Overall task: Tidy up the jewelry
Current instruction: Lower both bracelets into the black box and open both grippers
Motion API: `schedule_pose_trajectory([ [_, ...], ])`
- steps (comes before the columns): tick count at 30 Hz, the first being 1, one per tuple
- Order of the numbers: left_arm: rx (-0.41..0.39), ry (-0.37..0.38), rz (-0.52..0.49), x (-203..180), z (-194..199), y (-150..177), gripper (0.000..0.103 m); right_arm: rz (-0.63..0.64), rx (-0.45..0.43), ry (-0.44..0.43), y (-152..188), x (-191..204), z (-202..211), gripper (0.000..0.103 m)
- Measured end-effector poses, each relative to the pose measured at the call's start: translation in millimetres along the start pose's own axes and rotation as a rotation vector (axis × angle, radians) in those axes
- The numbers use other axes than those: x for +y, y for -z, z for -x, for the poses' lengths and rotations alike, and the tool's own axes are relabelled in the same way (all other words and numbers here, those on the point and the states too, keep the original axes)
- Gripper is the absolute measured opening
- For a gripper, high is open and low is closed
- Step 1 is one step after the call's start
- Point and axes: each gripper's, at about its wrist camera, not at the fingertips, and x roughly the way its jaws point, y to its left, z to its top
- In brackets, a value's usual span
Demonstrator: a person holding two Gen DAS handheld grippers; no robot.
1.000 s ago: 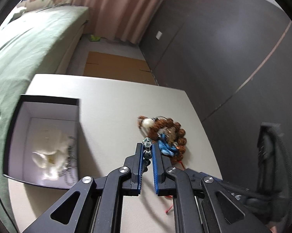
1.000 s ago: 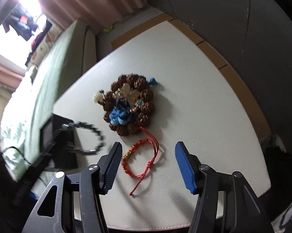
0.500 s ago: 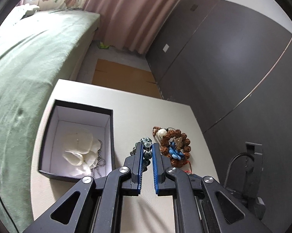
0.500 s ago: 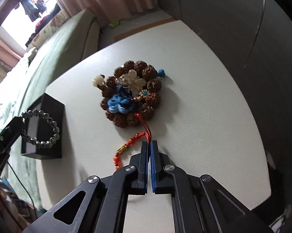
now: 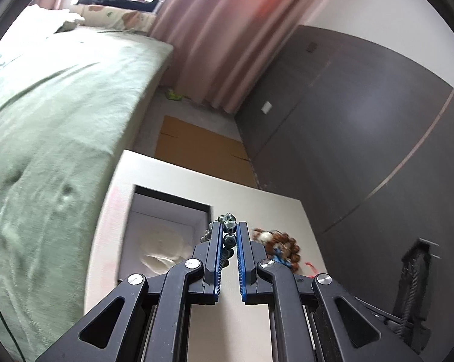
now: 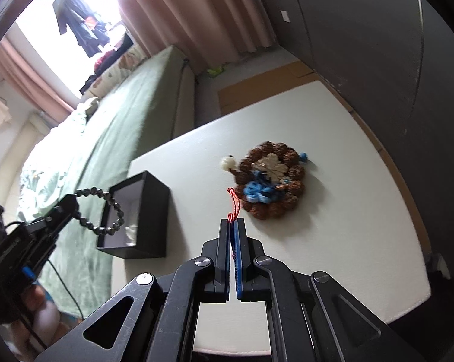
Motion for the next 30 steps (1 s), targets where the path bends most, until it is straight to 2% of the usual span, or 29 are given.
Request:
schedule_pose_trajectory([
  [5, -0.008, -0.067, 0.031, 17, -4, -8, 0.009, 0.010, -0.010, -0.024, -3, 14, -11, 0.004],
  [11, 0.081, -0.161, 0.043, 30, -29, -6, 0.009, 0.020, 0.016, -0.033, -6, 23, -28, 0.004],
  [13, 0.159, -0.142, 0.052, 32, -45, -3, 0.009, 0.023, 0.022, -0.033, -7, 24, -32, 0.004],
  [15, 0.251, -0.064, 0.085, 31, -60, 1, 0.009, 0.024, 0.027, -0.035, -8, 25, -36, 0.004],
  [17, 0.306, 0.011, 0.112, 28, -69, 3, 0.010, 0.024, 0.030, -0.038, -8, 26, -39, 0.004],
  [19, 0.318, 0.030, 0.112, 27, -70, 2, 0.011, 0.020, 0.034, -0.043, -10, 27, -41, 0.004],
  [21, 0.304, 0.022, 0.112, 27, -68, -1, 0.020, 0.018, 0.034, -0.054, -11, 28, -42, 0.004],
  [23, 0.275, 0.022, 0.129, 31, -62, -4, 0.045, 0.022, 0.032, -0.072, -11, 32, -43, 0.004],
  [25, 0.235, 0.023, 0.148, 36, -54, -8, 0.060, 0.024, 0.025, -0.111, -12, 37, -42, 0.004],
  [26, 0.215, 0.019, 0.152, 39, -50, -10, 0.063, 0.026, 0.022, -0.126, -12, 40, -42, 0.004],
  [30, 0.164, 0.004, 0.172, 47, -36, -15, 0.063, 0.044, 0.005, -0.201, -13, 60, -43, 0.004],
])
